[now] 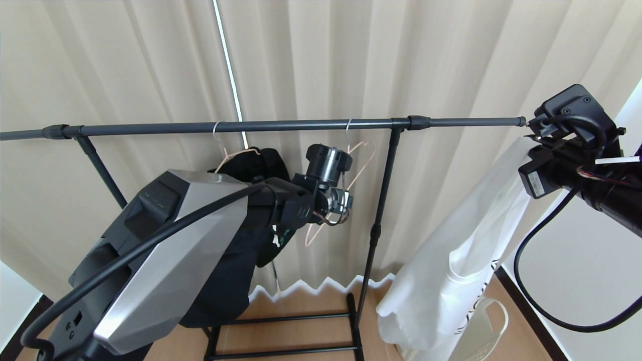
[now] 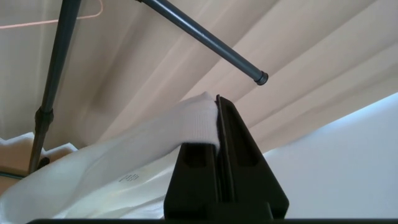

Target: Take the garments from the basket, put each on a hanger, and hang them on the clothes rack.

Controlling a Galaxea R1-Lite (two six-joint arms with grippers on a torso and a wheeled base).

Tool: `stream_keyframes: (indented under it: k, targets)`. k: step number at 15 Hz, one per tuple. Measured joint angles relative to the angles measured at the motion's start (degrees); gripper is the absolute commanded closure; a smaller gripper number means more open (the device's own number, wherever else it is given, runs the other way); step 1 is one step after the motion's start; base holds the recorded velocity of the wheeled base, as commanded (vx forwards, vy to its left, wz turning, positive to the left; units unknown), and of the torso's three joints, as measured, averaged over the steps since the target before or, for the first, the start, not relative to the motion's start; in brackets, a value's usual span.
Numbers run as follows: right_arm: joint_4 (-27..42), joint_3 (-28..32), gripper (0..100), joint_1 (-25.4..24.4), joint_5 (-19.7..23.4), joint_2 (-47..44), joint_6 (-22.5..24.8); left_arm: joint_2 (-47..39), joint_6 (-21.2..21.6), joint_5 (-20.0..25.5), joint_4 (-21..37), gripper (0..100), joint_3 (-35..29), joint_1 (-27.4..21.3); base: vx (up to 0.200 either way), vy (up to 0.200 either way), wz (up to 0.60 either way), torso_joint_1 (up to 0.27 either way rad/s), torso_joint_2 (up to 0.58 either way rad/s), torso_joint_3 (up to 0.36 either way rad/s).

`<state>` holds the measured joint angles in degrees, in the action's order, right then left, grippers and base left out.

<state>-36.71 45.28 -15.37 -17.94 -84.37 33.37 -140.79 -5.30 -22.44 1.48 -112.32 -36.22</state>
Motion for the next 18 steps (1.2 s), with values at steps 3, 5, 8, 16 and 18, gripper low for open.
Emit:
stream_keyframes:
  k: [3, 5, 8, 16, 18]
  targets:
    - [0.01, -0.13, 100, 0.02, 0.00, 0.00, 0.00, -0.06, -0.50, 0.00, -0.09, 100, 1.27, -0.07, 0.000, 0.000, 0.00, 0.000, 0.00, 0.000]
    - [-0.02, -0.27, 100, 0.02, 0.02, 0.00, 0.00, 0.00, -1.10, -0.44, -0.13, 100, 1.85, -0.09, 0.000, 0.000, 0.00, 0.000, 0.00, 0.000]
    - [0.01, -0.33, 100, -0.06, 0.00, -0.28, 0.00, 1.04, -1.16, -1.67, -0.13, 100, 1.90, 0.00, 0.000, 0.000, 0.00, 0.000, 0.00, 0.000]
    - [-0.02, -0.49, 100, -0.09, -0.06, -0.44, 0.00, 8.95, -1.15, -1.91, -0.57, 100, 11.41, -1.04, 0.000, 0.000, 0.00, 0.000, 0.00, 0.000]
    - [0.00, -0.55, 100, -0.56, -0.12, -0.46, 0.00, 12.07, -1.12, -1.89, -0.72, 100, 15.60, -1.43, 0.000, 0.000, 0.00, 0.000, 0.00, 0.000]
